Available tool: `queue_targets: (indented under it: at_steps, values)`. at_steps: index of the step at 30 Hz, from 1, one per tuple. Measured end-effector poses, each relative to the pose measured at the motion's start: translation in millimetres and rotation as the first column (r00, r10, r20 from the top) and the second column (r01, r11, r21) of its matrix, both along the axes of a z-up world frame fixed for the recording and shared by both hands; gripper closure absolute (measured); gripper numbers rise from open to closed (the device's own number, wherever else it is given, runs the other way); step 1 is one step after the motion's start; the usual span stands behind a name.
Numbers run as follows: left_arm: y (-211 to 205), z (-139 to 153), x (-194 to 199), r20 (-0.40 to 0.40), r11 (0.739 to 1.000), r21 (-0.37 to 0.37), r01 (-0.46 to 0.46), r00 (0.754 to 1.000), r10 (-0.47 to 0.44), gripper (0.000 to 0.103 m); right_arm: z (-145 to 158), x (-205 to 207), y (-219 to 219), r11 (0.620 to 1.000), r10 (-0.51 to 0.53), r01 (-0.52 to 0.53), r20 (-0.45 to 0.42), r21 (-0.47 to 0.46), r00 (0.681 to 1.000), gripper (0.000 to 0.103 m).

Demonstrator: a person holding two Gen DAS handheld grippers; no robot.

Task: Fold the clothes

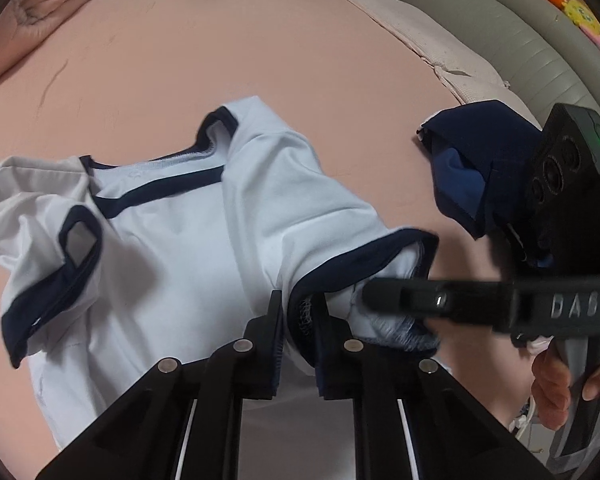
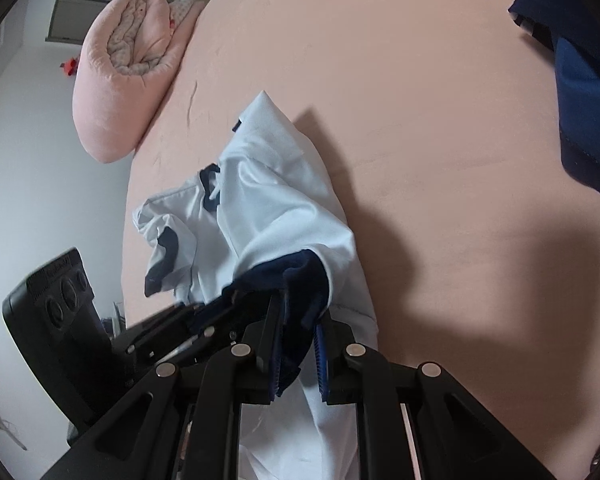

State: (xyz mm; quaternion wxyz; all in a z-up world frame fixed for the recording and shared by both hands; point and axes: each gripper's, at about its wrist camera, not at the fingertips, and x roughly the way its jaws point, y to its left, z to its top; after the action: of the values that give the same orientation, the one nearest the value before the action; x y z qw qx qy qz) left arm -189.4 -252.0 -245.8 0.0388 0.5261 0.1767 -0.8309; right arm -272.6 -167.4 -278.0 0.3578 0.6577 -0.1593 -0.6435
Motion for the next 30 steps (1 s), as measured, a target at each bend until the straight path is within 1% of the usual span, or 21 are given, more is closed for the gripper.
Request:
queue_targets:
  at_steps: [1,2,6,11,13,15,16,18,19,22,24,25,30]
  values:
    - [-1.4,0.3,1.1,-0.003,1.0,0.004,-0.004,1.0,0.004,0.092,1.8,0.1,0.0,1.0,-0.009,0.009,-0.012,-0.008,1.0,0.091]
    - [-2.8,0.5,2.3,-0.007,1.0,0.008,-0.007,1.0,0.007,0.092,3.5,0.2,-0.1,1.0,-0.019,0.018,-0.023,-0.016,1.0,0.095]
    - [-8.9,1.8,7.3,-0.021,0.999,0.027,-0.024,0.999,0.024,0.092,13.2,5.4,-8.0,1.0,-0.008,0.008,-0.065,-0.001,0.998,0.096]
    - [-29.8,10.9,23.7,-0.05,0.993,0.093,-0.076,0.995,0.081,0.092,35.9,24.5,-30.4,0.995,0.095,-0.094,-0.155,0.016,0.983,0.096]
    - [-38.5,17.8,33.4,-0.074,0.99,0.101,-0.096,0.992,0.104,0.092,41.2,34.0,-40.5,0.992,0.123,-0.118,-0.182,0.041,0.976,0.096]
    - [-46.5,24.3,43.4,-0.096,0.989,0.091,-0.116,0.988,0.124,0.092,42.4,43.4,-49.2,0.987,0.162,-0.156,-0.196,0.05,0.967,0.096]
    - [-50.7,26.3,48.3,-0.101,0.988,0.089,-0.124,0.986,0.133,0.092,42.6,48.7,-54.2,0.982,0.188,-0.177,-0.213,0.069,0.959,0.096]
    - [-58.8,26.2,56.1,-0.098,0.985,0.104,-0.14,0.984,0.15,0.092,41.8,60.5,-65.1,0.965,0.251,-0.221,-0.266,0.137,0.931,0.096]
    - [-62.8,25.0,59.5,-0.092,0.982,0.117,-0.148,0.983,0.159,0.092,40.9,65.7,-69.9,0.955,0.283,-0.241,-0.291,0.174,0.914,0.096]
    - [-73.7,20.1,67.5,-0.077,0.972,0.16,-0.171,0.98,0.185,0.092,34.1,82.7,-83.8,0.909,0.387,-0.283,-0.37,0.307,0.844,0.096]
    - [-78.0,17.2,69.8,-0.072,0.964,0.193,-0.183,0.977,0.2,0.092,29.0,87.2,-86.3,0.893,0.417,-0.29,-0.392,0.345,0.82,0.096]
    - [-78.7,16.4,70.2,-0.072,0.96,0.212,-0.18,0.977,0.199,0.092,26.3,86.2,-85.3,0.895,0.412,-0.285,-0.39,0.344,0.824,0.096]
    - [-80.0,18.4,69.6,-0.085,0.952,0.255,-0.17,0.977,0.197,0.092,13.5,73.9,-75.6,0.916,0.36,-0.261,-0.335,0.305,0.871,0.096]
